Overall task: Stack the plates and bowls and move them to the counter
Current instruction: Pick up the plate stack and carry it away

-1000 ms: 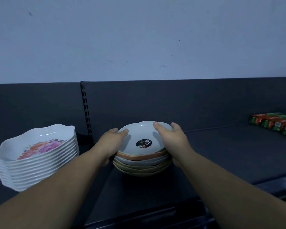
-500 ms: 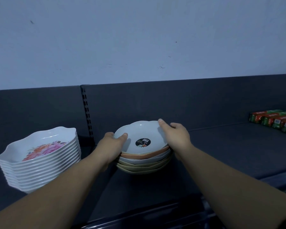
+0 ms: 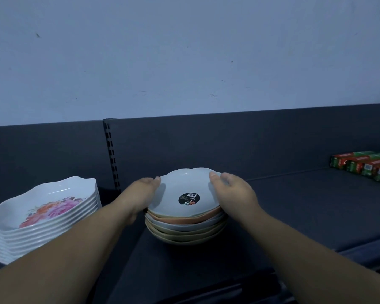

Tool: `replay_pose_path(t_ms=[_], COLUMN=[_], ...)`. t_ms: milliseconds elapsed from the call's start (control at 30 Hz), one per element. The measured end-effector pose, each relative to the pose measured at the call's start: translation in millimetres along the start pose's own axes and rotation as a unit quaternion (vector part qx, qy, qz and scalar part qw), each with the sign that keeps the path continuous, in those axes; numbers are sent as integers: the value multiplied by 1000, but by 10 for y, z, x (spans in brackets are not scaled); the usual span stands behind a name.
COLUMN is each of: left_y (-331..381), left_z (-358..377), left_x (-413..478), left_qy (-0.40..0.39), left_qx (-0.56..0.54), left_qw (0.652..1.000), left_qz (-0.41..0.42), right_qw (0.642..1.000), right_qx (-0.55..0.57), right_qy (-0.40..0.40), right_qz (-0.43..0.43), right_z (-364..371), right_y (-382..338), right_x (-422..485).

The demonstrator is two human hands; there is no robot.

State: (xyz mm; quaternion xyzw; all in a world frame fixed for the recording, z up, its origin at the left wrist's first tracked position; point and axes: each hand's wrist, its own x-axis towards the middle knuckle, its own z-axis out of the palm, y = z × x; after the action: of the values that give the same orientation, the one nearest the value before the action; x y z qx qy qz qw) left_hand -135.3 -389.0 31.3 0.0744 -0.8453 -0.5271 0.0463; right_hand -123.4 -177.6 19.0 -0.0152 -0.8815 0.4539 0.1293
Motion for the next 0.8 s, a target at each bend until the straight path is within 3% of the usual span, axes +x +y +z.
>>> replay_pose_path(t_ms=[200, 533, 700, 800], left_y=[47, 85, -20, -53], left_z=[20, -10, -65, -60], left_x=[103, 142, 143, 135], left_qy=[31, -28, -32, -27], left_qx=[-8, 39, -35, -82], left_qw=[999, 999, 999, 996], left_qz=[31, 14, -1, -21], right_qw=[998, 997, 980, 970], right_qx=[-62, -1, 193, 235], right_qy=[-4, -58, -13, 4], right_qz=[11, 40, 57, 59], right_z=[-20, -7, 103, 191], right_y=[0, -129, -39, -5], right_x=[-55, -73, -203, -246])
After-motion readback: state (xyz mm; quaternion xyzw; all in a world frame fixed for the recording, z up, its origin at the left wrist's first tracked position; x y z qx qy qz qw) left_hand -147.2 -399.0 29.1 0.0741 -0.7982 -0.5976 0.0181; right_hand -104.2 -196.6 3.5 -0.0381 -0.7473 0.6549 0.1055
